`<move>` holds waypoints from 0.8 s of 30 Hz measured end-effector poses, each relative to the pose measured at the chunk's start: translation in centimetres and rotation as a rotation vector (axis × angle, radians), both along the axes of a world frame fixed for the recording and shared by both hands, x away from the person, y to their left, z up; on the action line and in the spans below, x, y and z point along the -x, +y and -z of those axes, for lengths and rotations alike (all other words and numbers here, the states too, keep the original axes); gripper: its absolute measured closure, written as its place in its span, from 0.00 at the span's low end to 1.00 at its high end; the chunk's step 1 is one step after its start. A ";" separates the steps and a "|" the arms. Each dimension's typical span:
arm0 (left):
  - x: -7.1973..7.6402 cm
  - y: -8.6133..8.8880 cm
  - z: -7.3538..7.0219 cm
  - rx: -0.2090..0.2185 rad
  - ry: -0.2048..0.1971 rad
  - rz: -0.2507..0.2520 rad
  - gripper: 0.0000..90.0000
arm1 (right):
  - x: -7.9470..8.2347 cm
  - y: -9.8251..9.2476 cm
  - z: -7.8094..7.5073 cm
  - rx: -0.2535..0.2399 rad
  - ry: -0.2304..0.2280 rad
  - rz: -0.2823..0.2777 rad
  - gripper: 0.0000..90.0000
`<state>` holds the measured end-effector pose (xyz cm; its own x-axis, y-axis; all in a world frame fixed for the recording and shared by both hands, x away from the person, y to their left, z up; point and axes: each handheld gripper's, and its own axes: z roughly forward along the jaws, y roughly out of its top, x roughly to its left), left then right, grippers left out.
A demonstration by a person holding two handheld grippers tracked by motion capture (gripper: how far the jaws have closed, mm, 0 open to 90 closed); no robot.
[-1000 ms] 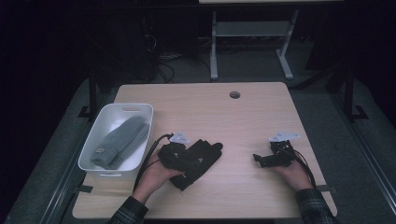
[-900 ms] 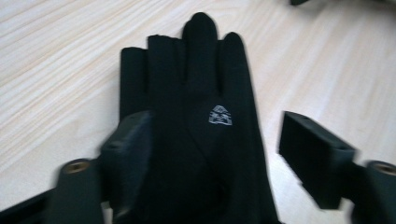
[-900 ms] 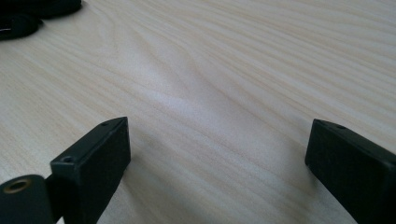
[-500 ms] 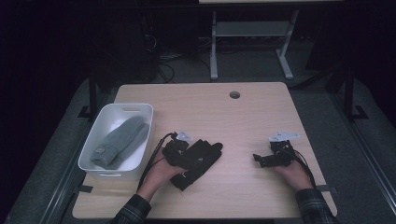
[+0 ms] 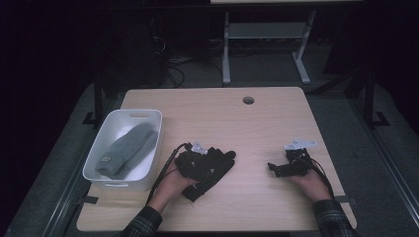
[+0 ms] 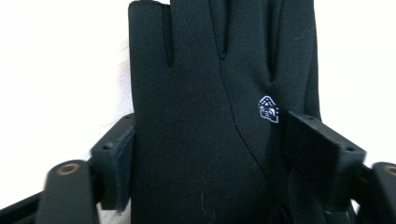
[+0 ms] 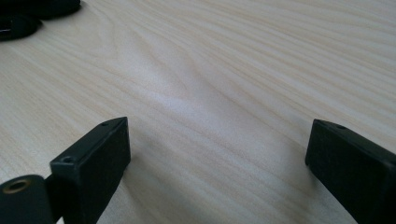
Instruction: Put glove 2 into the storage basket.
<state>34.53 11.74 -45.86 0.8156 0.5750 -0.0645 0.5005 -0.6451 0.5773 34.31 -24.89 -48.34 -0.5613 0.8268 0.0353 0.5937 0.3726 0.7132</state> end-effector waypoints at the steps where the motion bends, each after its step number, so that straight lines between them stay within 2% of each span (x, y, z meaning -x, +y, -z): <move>1: 0.0 0.0 0.0 0.005 0.000 0.005 0.30 | 0.0 0.0 0.0 0.001 0.000 0.000 0.07; 5: 0.2 0.0 -0.2 0.015 0.011 0.028 0.46 | 0.0 0.0 0.0 0.001 0.000 0.000 0.07; 7: 0.2 0.0 -0.3 0.023 0.023 0.034 0.58 | 0.0 0.0 0.0 0.001 0.000 0.000 0.07; 8: 0.2 0.0 -0.3 0.046 0.045 0.033 0.63 | 0.0 0.0 0.0 0.000 0.000 0.001 0.07; 10: 0.1 0.0 -0.4 0.036 0.058 0.045 0.69 | 0.0 0.0 0.0 0.000 0.000 0.001 0.07; 14: 0.1 0.1 -0.6 0.034 0.066 0.048 0.75 | 0.0 0.0 0.0 0.000 0.000 0.001 0.07; 16: 0.1 0.0 -0.7 0.053 0.072 0.034 0.76 | 0.0 0.0 0.0 0.000 0.000 0.001 0.07; 20: 0.0 0.2 -0.9 0.054 0.080 0.039 0.77 | 0.0 0.0 0.0 0.000 0.000 0.001 0.07; 22: 0.1 0.1 -1.0 0.080 0.086 0.024 0.77 | 0.0 0.0 0.0 0.000 0.000 0.001 0.07; 23: 0.1 0.3 -1.3 0.067 0.083 0.038 0.77 | 0.0 0.0 0.0 0.000 0.000 0.001 0.07; 24: 0.2 0.3 -1.5 0.075 0.081 0.033 0.77 | 0.0 0.0 0.0 0.000 0.000 0.001 0.07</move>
